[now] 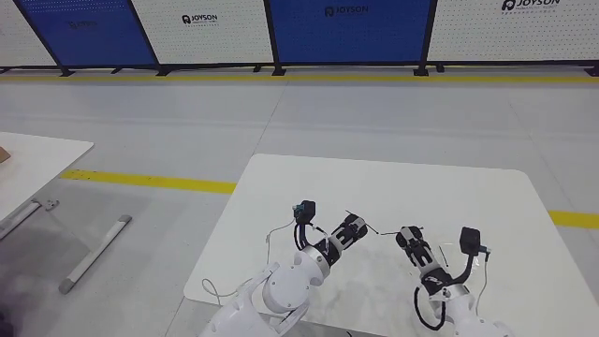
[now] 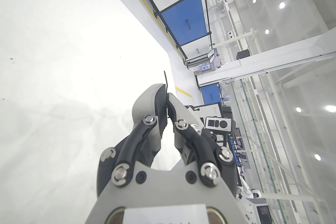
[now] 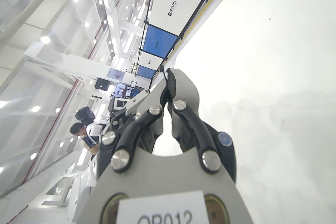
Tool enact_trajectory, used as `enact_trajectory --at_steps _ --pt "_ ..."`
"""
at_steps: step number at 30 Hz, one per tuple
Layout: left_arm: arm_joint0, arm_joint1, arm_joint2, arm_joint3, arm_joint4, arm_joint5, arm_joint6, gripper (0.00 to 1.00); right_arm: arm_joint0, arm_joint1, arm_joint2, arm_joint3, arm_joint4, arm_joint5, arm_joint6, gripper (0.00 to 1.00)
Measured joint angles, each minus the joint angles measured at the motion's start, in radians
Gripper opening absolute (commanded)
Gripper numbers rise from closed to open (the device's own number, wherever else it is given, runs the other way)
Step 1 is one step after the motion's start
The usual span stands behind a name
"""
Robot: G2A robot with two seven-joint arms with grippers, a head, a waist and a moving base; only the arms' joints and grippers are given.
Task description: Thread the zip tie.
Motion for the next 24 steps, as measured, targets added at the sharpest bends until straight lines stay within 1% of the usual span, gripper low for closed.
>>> enact_trajectory --at_steps 3,15,24 --pt "0.0 0.0 0.0 0.0 0.0 0.0 0.0 0.0 -0.003 0.0 0.002 -0.004 0.002 0.009 0.008 0.0" --pt "0.0 0.0 0.0 0.0 0.0 0.0 0.0 0.0 -0.003 0.0 0.002 -0.004 0.002 0.008 0.007 0.0" --pt "0.0 0.0 0.0 0.0 0.0 0.0 0.0 0.0 0.005 -0.006 0.003 0.004 0.001 0.007 0.007 0.0"
